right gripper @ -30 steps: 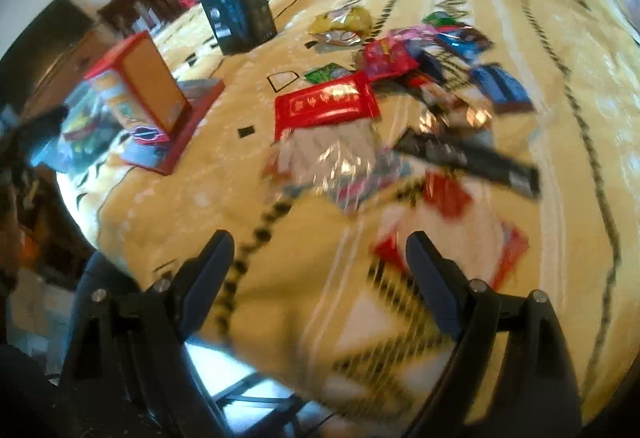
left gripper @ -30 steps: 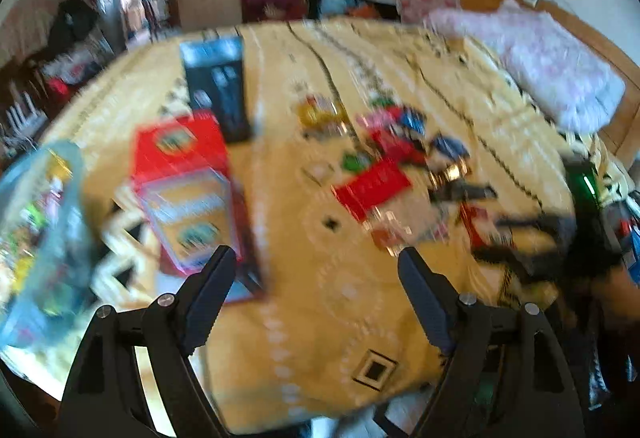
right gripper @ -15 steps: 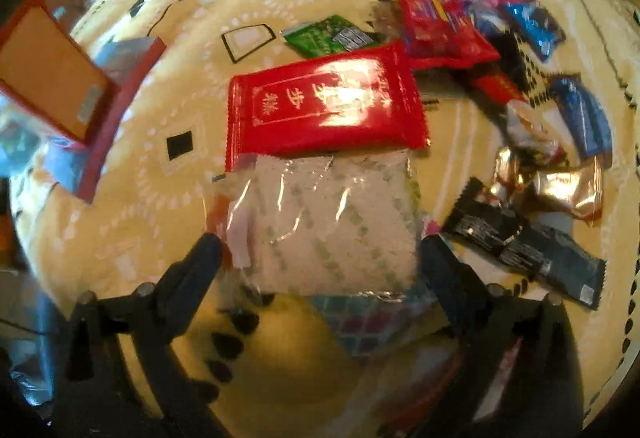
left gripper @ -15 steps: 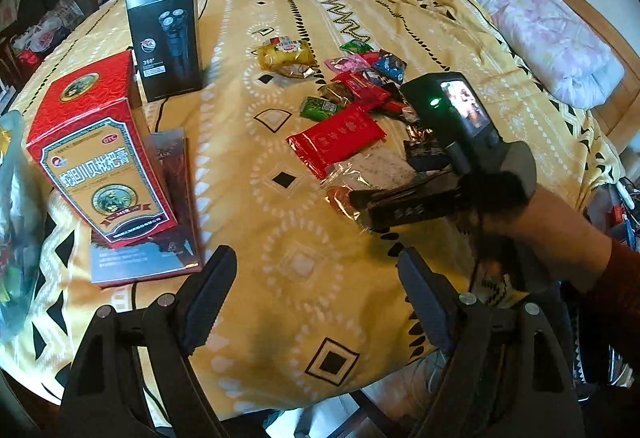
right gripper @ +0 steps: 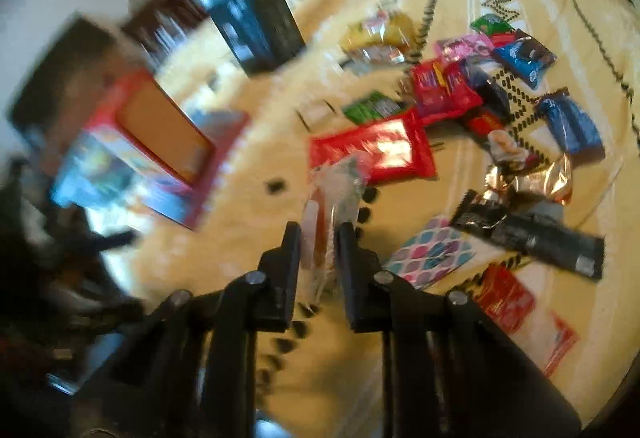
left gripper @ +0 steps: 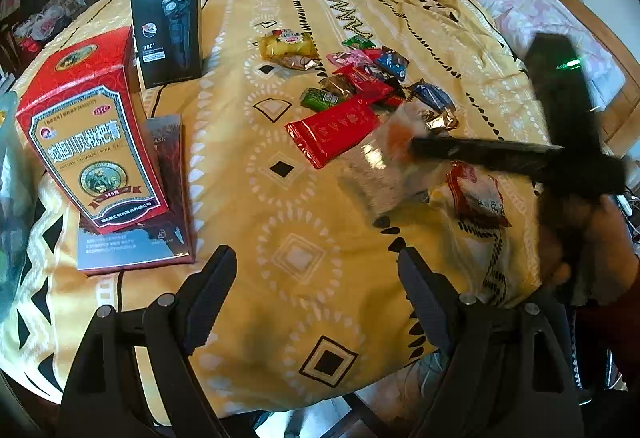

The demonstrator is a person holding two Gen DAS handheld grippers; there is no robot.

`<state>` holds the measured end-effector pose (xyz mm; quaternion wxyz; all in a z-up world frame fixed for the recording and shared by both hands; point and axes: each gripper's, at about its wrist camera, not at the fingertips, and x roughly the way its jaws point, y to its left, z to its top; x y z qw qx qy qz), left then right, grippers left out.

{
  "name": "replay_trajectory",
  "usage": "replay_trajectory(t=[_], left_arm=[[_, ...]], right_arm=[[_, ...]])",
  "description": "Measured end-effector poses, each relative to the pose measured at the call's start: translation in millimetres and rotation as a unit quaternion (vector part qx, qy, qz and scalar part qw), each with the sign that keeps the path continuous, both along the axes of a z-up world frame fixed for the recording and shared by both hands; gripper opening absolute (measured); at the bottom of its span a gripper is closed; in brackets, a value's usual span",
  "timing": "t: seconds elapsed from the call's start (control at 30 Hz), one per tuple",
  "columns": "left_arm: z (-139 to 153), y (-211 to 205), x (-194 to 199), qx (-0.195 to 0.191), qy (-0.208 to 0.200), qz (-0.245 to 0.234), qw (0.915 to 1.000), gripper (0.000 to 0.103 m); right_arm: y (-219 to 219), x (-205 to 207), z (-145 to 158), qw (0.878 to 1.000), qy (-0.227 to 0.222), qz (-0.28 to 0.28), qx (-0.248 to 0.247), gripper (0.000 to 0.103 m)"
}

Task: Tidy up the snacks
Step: 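Grasp the red printed packet with the left tool while the right tool grasps a black chocolate bar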

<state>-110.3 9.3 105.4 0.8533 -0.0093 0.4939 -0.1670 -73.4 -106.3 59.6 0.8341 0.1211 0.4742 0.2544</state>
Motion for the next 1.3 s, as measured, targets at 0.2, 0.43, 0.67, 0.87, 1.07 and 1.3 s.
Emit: replay_trajectory(t=[0.2, 0.43, 0.67, 0.87, 1.07, 1.3], left_arm=[[-7.4, 0.7, 0.2, -0.006, 0.008, 0.009, 0.9999, 0.085], [-13.0, 8.8, -0.4, -0.005, 0.012, 0.025, 0.9996, 0.085], [-23.4, 0.7, 1.0, -0.005, 0.023, 0.016, 0.9996, 0.085], [-27.2, -14.1, 2.4, -0.004, 0.029, -0.011, 0.9995, 0.085], [-32.3, -31.5, 11.0, -0.007, 0.043, -0.050, 0.9978, 0.085], [-16.9, -50.3, 51.3, -0.010, -0.008, -0.052, 0.9985, 0.085]], right_arm=[[5.2, -2.2, 7.1, 0.997, 0.001, 0.018, 0.075, 0.023], [-15.7, -7.8, 0.8, 0.998, -0.022, -0.052, -0.028, 0.039], [-75.3, -3.9, -2.8, 0.995, 0.003, -0.105, 0.001, 0.040], [-90.1, 18.2, -6.7, 0.987, -0.004, -0.031, -0.156, 0.078], [-73.2, 55.3, -45.2, 0.962, 0.034, 0.083, -0.258, 0.078], [-69.2, 51.6, -49.5, 0.971, 0.001, 0.069, -0.230, 0.031]])
